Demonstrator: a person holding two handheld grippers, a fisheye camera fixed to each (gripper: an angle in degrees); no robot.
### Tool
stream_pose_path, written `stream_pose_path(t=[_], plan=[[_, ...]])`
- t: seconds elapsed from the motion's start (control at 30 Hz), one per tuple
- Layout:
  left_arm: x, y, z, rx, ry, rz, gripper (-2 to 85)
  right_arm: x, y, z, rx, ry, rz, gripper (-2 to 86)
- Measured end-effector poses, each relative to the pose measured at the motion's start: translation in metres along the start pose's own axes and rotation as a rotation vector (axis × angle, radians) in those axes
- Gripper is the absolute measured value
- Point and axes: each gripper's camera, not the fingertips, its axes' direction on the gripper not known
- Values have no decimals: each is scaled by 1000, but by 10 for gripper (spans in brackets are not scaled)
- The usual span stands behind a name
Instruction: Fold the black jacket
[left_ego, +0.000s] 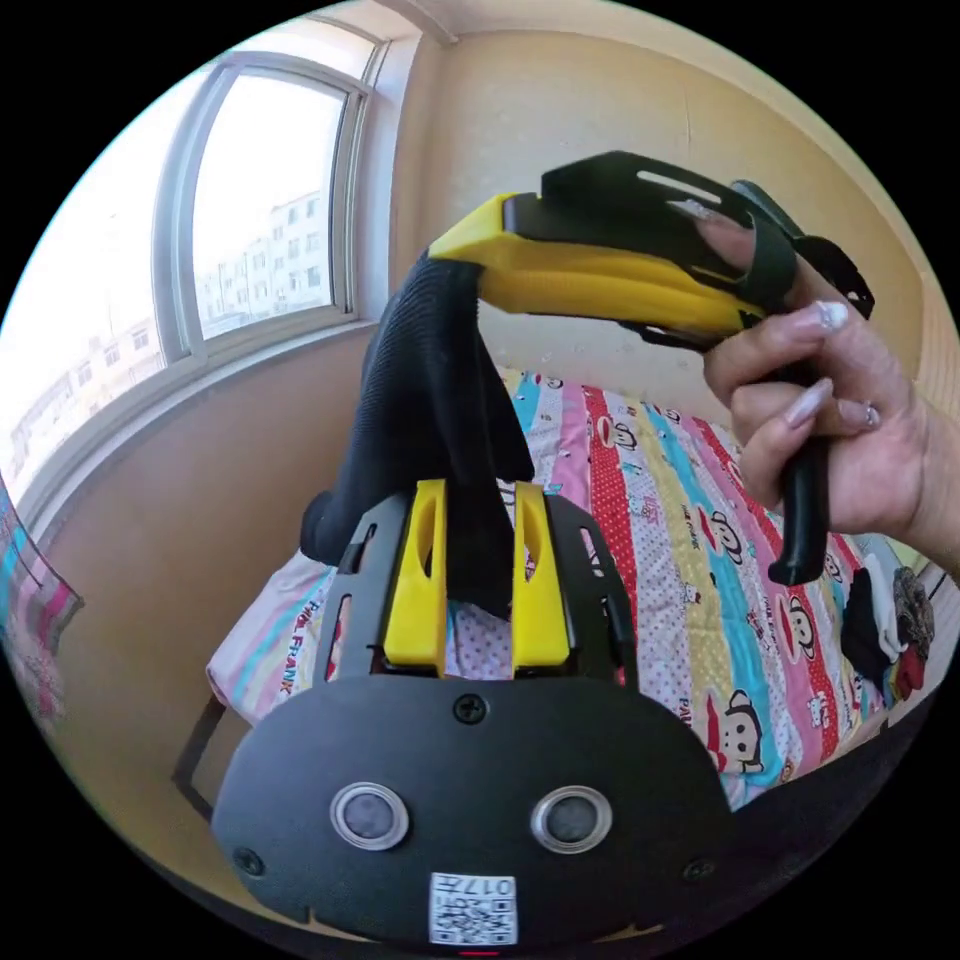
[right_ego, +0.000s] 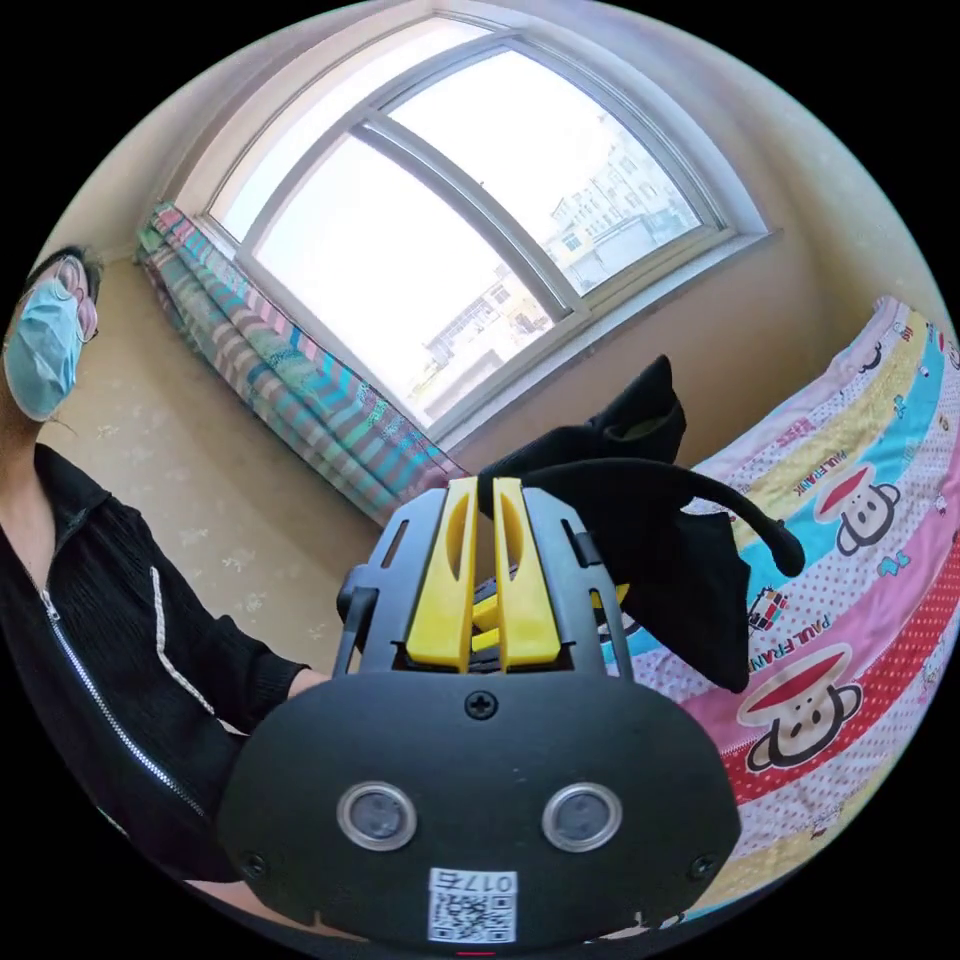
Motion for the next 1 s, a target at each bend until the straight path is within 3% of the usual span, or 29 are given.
stream_pose_path(t=[0.17, 0.27, 0.4, 0.53, 0.6, 0.7, 0.77, 0.93, 1.0], plan=[[40, -75, -35, 172, 101, -4, 60, -31, 26, -126, 277, -136, 5, 31], [72, -123, -59, 196, 352, 57, 43, -47, 65, -220, 496, -235, -5, 30], [127, -172, -84, 196, 1003, 356, 33, -70, 140, -358, 799, -360, -60, 29], [160, -182, -96, 323, 1518, 266, 5, -126, 198, -451, 849, -238, -226, 28], [163, -176, -95, 407, 1575, 160, 17, -162, 233, -500, 845, -126, -297, 27], [172, -165, -86, 415, 1393, 43, 102, -200, 270, -548, 805, -43, -441, 26], [189, -168, -69, 291, 1356, 35, 147, -218, 292, -573, 815, -51, -525, 26], [276, -172, -23, -121, 1554, 29, 216, -260, 337, -637, 869, -140, -690, 25], [300, -170, -22, -137, 1577, 40, 233, -280, 361, -658, 891, -165, -780, 25]])
